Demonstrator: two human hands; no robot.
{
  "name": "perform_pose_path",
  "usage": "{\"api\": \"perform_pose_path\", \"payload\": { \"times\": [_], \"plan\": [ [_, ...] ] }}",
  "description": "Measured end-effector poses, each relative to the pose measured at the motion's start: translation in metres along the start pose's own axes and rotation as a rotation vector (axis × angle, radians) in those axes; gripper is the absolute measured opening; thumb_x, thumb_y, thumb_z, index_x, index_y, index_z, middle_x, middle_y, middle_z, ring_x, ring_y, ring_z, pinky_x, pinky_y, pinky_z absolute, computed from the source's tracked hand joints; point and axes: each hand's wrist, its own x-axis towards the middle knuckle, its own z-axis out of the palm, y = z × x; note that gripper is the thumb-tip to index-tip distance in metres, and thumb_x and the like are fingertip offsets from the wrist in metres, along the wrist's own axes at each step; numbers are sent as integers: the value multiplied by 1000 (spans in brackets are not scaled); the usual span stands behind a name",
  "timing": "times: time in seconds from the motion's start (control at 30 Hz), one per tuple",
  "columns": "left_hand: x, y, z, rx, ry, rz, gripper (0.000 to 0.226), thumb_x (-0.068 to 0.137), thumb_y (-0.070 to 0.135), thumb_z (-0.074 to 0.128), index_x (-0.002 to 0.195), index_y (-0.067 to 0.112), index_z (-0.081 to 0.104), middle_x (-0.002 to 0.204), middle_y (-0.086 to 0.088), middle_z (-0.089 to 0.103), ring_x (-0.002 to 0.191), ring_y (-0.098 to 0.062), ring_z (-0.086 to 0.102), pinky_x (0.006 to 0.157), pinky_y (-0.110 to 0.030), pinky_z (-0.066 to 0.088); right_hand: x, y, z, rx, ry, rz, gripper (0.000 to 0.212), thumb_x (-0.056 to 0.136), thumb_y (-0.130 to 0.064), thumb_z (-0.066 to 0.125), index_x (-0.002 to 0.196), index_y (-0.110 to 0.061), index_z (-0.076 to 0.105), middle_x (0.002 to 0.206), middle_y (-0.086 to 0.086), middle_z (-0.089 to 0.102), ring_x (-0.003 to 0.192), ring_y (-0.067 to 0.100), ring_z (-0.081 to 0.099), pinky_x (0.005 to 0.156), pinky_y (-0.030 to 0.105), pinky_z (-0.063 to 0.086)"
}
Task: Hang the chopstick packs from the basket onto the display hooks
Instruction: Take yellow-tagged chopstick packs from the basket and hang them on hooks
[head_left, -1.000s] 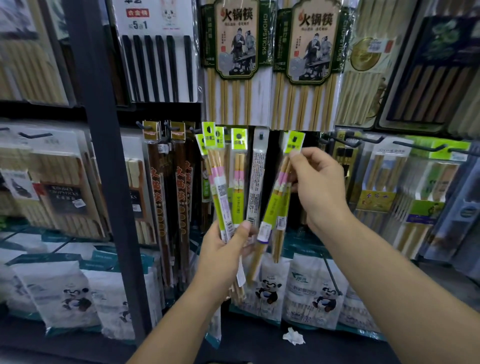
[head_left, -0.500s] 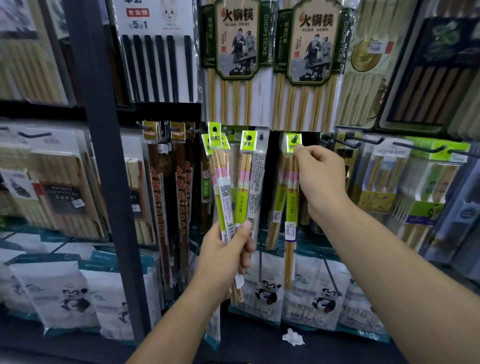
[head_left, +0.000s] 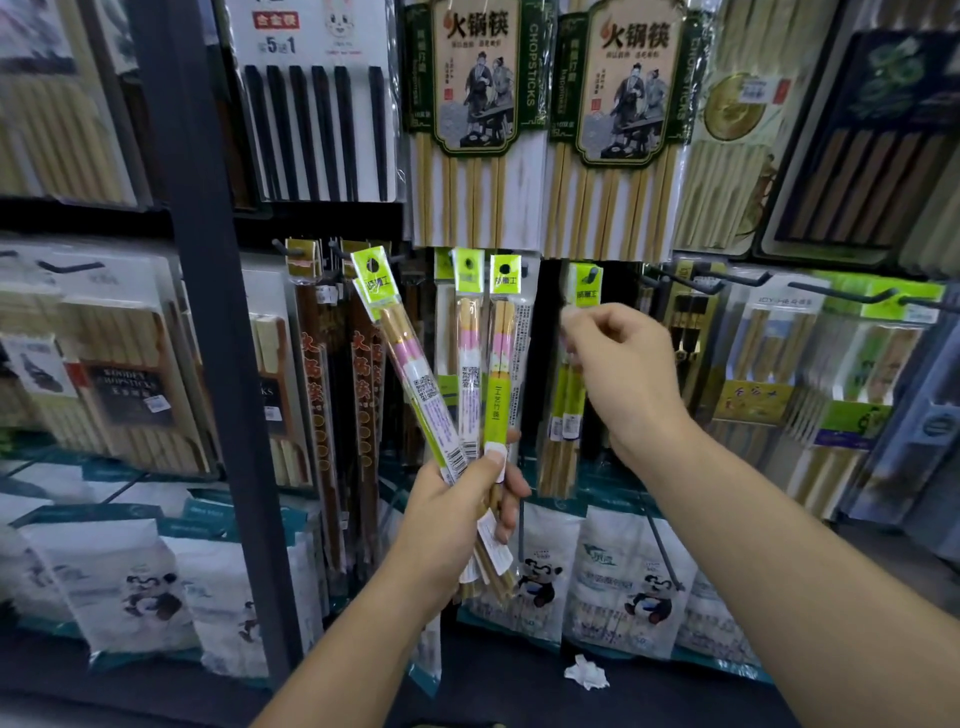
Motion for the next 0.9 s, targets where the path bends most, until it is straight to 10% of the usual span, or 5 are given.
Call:
{"api": "perform_pose_path", "payload": {
  "times": [0.23,0.47,0.9],
  "plan": [
    [-7,2,2,70,-100,0,30,104,26,56,85,23,79,74,-18,67,59,-26,63,58,-36,55,-8,-16,10,86,-183,-33,13,98,-27,65,88,-23,73,76,-3,75,67,5,68,60,16,51],
    [-5,-4,2,127,2,-14,20,104,21,57,108,21,77,104,-3,80,99,-18,75,82,-28,59,-4,-19,3,171,-79,-17,22,98,-20,63,79,-13,71,70,5,65,63,13,59,59,25,48],
    [-1,-7,-1,178,-30,27,49,91,61,55,126,30,68,64,-3,52,50,-16,44,49,-28,47,11,-3,-7,111,96,6,34,98,-26,61,68,-11,67,63,1,53,62,13,49,61,28,46]
  ]
}}
